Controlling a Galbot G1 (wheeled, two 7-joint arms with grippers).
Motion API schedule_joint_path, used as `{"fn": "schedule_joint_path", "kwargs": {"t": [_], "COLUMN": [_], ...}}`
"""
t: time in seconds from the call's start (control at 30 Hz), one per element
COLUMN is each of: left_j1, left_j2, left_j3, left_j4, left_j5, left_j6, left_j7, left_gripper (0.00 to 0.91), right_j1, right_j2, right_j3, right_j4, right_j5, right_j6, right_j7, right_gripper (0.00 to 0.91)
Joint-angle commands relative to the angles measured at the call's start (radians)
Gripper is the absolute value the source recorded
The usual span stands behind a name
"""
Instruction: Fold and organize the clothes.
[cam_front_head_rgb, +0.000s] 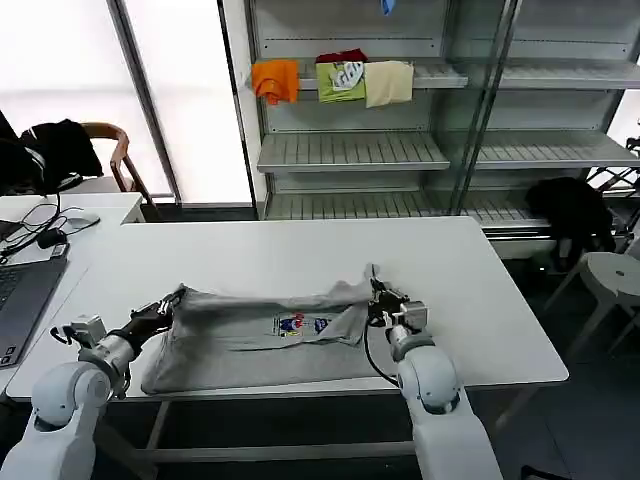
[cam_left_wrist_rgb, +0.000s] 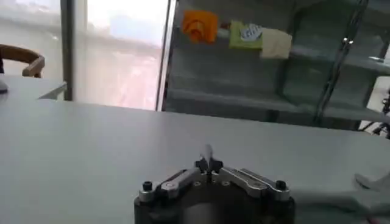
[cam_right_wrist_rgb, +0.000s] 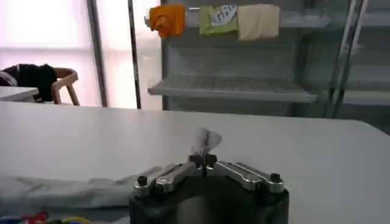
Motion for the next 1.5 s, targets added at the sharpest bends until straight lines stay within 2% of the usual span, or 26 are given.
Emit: {"fn": "schedule_joint_path", "kwargs": {"t": [0.03,0.43,0.47,0.5,0.53,0.63,0.8,0.87,1.03,1.17,1.23,1.27,1.3,1.37,1.4,1.5], "left_j1": [0.102,0.159,0.163,0.167,0.171,0.179,0.178,0.176,0.174,0.191,0.207,0.222,0.229,0.259,0.263,0.268], "left_j2": [0.010,0.013,0.013,0.010,0.007,0.002,-0.001,-0.001,-0.005,-0.045,-0.068,-0.088,-0.096,-0.115,-0.121,-0.153], "left_j3": [-0.043,-0.054,-0.054,-0.052,-0.051,-0.046,-0.045,-0.046,-0.056,-0.082,-0.085,-0.087,-0.084,-0.070,-0.063,-0.048], "left_j4": [-0.057,-0.088,-0.088,-0.090,-0.092,-0.096,-0.092,-0.093,-0.106,-0.152,-0.170,-0.177,-0.179,-0.175,-0.171,-0.155], "left_j5": [-0.023,0.034,0.042,0.058,0.069,0.112,0.129,0.129,0.123,0.077,0.076,0.081,0.085,0.113,0.120,0.135], "left_j6": [0.002,0.007,0.007,0.006,0.006,0.000,0.001,0.002,0.003,-0.005,-0.029,-0.047,-0.056,-0.090,-0.104,-0.125], "left_j7": [0.020,0.036,0.038,0.041,0.040,0.037,0.017,0.006,-0.022,-0.099,-0.164,-0.193,-0.206,-0.247,-0.257,-0.292], "left_gripper": [0.010,0.010,0.111,0.907,0.907,0.907,0.907,0.907,0.907,0.907,0.907,0.907,0.907,0.907,0.907,0.907], "right_j1": [-0.099,-0.137,-0.138,-0.141,-0.144,-0.154,-0.168,-0.178,-0.190,-0.190,-0.184,-0.173,-0.168,-0.129,-0.107,-0.047], "right_j2": [-0.036,-0.036,-0.036,-0.036,-0.036,-0.035,-0.027,-0.028,-0.034,-0.032,-0.030,-0.029,-0.029,-0.034,-0.036,-0.051], "right_j3": [0.008,0.005,0.004,0.004,0.004,0.005,0.012,0.014,0.021,0.033,0.050,0.065,0.069,0.087,0.090,0.099], "right_j4": [0.084,0.101,0.101,0.102,0.102,0.103,0.101,0.106,0.130,0.191,0.237,0.259,0.267,0.298,0.307,0.320], "right_j5": [0.000,-0.016,-0.022,-0.024,-0.028,-0.046,-0.176,-0.234,-0.245,-0.138,0.001,0.087,0.118,0.229,0.251,0.260], "right_j6": [-0.007,-0.011,-0.012,-0.012,-0.014,-0.015,0.007,0.011,0.012,0.025,0.061,0.115,0.135,0.165,0.179,0.176], "right_j7": [0.000,-0.006,-0.005,-0.006,-0.005,-0.002,0.021,0.047,0.056,0.056,0.059,0.060,0.064,0.115,0.145,0.179], "right_gripper": [0.000,0.000,0.000,0.877,0.907,0.907,0.907,0.907,0.907,0.907,0.907,0.907,0.907,0.907,0.907,0.907]}}
